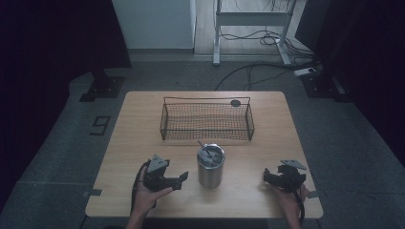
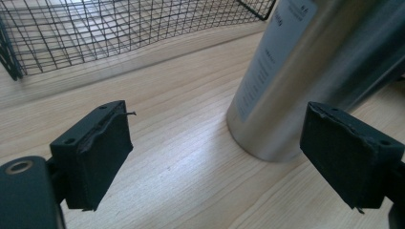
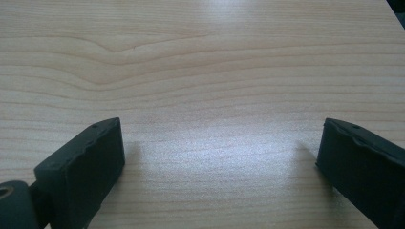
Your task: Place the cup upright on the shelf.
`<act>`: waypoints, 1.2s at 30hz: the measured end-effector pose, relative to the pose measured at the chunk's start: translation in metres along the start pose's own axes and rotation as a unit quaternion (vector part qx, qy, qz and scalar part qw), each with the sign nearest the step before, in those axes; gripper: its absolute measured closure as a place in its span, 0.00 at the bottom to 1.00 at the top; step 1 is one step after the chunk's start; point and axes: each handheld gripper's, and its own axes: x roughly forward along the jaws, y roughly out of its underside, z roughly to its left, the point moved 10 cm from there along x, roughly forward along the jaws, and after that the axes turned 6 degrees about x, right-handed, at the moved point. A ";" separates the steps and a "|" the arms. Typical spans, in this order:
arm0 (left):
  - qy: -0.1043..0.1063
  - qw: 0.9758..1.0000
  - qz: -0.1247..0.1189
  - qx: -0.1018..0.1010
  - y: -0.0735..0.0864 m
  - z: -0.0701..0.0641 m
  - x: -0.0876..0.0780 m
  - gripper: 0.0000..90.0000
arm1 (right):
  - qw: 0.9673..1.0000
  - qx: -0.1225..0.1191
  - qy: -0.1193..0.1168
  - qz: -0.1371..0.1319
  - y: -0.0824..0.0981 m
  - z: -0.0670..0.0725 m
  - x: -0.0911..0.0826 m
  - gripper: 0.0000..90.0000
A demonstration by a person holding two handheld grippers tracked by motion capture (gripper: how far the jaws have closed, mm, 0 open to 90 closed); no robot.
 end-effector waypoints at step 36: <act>0.046 0.998 0.002 0.038 -0.023 -0.050 0.026 0.05 | 1.000 0.001 0.001 0.000 0.000 0.000 0.000 0.02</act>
